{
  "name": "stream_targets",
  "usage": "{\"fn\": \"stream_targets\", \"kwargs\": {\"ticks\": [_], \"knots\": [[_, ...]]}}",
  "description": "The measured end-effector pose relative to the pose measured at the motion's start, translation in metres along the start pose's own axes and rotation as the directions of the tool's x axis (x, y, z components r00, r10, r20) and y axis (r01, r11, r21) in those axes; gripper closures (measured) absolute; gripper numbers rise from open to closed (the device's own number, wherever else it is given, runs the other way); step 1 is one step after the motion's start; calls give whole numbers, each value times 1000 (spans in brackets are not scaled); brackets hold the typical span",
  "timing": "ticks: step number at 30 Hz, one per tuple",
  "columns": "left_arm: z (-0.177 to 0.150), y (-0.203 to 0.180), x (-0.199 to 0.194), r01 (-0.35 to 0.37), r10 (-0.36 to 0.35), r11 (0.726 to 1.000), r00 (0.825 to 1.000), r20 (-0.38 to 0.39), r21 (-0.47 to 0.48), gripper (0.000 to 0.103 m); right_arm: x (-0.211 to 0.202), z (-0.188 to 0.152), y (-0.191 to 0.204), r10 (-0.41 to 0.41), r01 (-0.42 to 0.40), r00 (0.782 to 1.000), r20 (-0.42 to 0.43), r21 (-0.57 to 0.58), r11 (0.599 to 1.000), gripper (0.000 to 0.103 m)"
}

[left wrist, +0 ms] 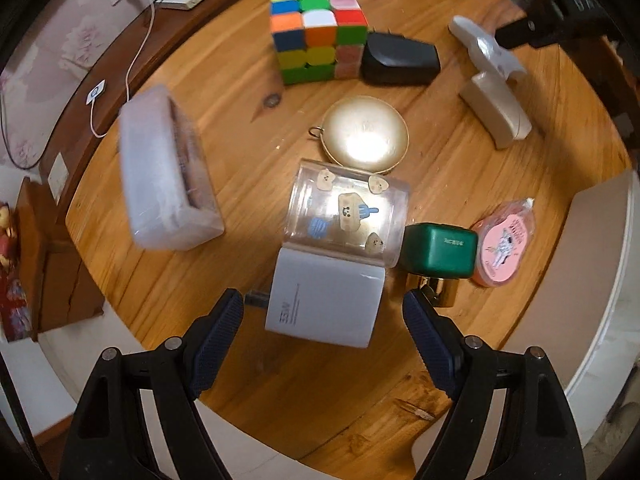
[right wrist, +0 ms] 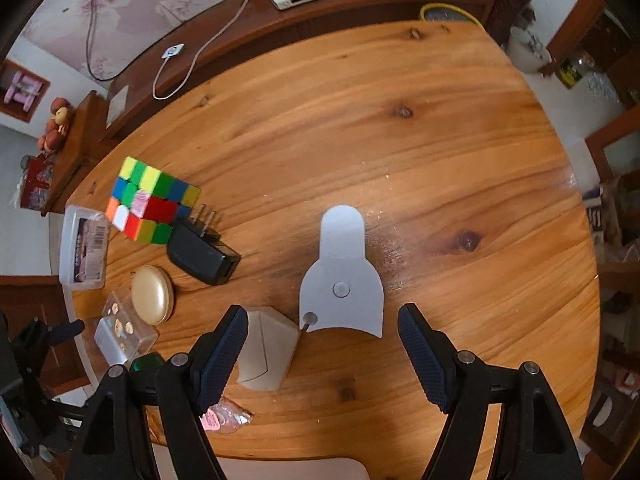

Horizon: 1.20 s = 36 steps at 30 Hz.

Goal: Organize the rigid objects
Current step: 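Grasp the white charger block with the left tool while the right tool grasps the white clip, then carry the charger with the left tool while the right tool carries the clip to the tray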

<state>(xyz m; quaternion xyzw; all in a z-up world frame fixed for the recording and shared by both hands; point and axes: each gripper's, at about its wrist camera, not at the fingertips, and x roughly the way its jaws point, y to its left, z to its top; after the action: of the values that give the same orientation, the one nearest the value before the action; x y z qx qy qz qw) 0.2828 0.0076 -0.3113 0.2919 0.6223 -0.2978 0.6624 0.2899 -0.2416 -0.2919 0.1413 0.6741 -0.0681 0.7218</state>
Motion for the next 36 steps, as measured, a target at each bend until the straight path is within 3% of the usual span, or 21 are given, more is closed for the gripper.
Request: {"fn": "stream_targets", "kwargs": {"ticks": [11, 21, 28, 33, 36], "knots": [[10, -7, 12, -32, 34, 998, 999, -26, 54, 24, 24, 10, -17, -10, 14, 999, -53, 84, 996, 25], [17, -1, 23, -42, 45, 995, 998, -35, 95, 31, 42, 6, -4, -83, 87, 994, -75, 58, 995, 25], [17, -7, 20, -8, 10, 997, 1000, -23, 77, 42, 48, 6, 6, -129, 131, 988, -83, 18, 991, 47], [6, -11, 15, 7, -7, 1000, 1000, -9, 26, 43, 45, 1, 8, -150, 151, 986, -68, -1, 989, 47], [-3, -10, 9, -5, 5, 1000, 1000, -2, -10, 43, 38, -5, 2, -117, 117, 992, -55, 13, 993, 47]]}}
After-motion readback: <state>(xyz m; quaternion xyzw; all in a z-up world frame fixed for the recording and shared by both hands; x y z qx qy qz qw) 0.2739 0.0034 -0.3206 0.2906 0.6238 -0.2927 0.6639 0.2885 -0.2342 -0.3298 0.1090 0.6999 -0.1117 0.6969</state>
